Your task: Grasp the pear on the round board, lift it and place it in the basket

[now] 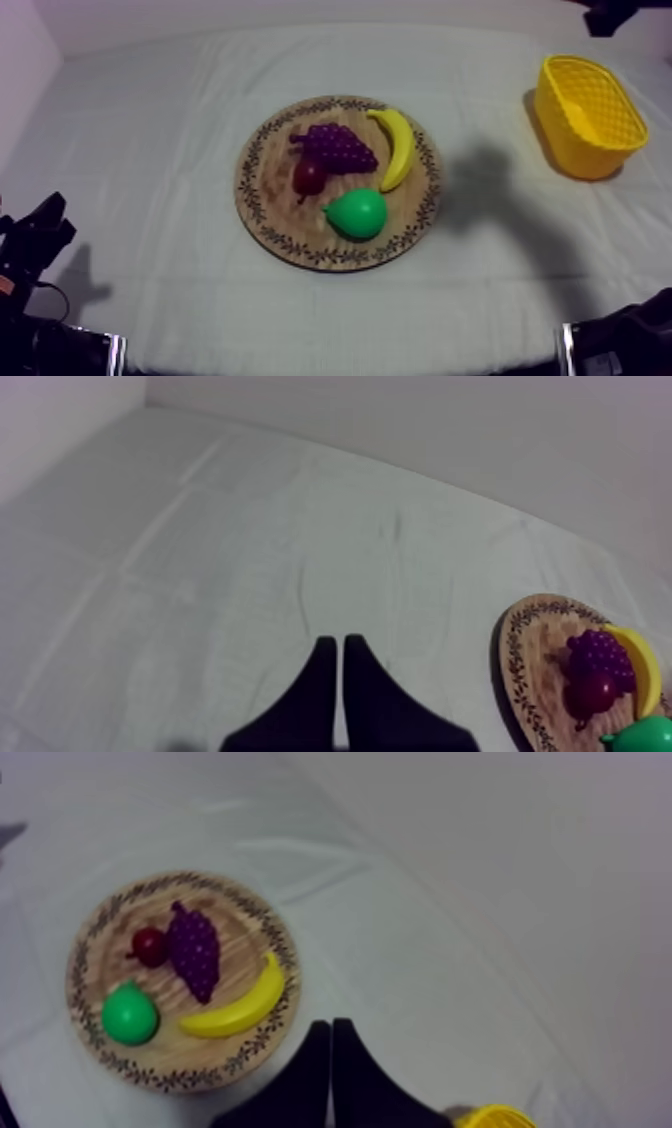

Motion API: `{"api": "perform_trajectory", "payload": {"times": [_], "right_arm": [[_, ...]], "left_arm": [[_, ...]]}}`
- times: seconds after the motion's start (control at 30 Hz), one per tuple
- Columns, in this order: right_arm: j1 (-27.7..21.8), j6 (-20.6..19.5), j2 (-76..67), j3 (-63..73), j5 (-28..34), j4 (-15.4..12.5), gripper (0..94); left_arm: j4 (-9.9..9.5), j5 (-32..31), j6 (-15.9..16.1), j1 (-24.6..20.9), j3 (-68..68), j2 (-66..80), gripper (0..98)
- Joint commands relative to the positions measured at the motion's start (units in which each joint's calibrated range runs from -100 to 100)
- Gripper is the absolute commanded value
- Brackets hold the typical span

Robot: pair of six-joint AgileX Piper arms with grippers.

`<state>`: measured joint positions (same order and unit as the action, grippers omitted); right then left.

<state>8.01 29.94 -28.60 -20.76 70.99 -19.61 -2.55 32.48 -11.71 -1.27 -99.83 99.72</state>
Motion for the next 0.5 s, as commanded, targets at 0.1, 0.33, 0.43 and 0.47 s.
{"api": "perform_trajectory", "payload": {"times": [0.1, 0.33, 0.43, 0.47], "right_arm": [[3.69, 3.25, 8.63, 1.19, 3.39, 0.93, 0.2], [7.77, 6.02, 14.61, -1.36, 5.22, 1.64, 2.7], [9.67, 6.46, 16.45, -2.94, 4.96, 1.83, 4.9], [10.29, 6.55, 17.01, -3.35, 4.84, 1.87, 5.5]], "left_arm": [[-0.01, 0.01, 0.01, 0.00, 0.05, 0.02, 0.1], [-0.01, 0.01, 0.01, 0.00, 0.05, 0.02, 0.1], [-0.01, 0.01, 0.01, 0.00, 0.05, 0.02, 0.1], [-0.01, 0.01, 0.01, 0.00, 0.05, 0.02, 0.1]]}}
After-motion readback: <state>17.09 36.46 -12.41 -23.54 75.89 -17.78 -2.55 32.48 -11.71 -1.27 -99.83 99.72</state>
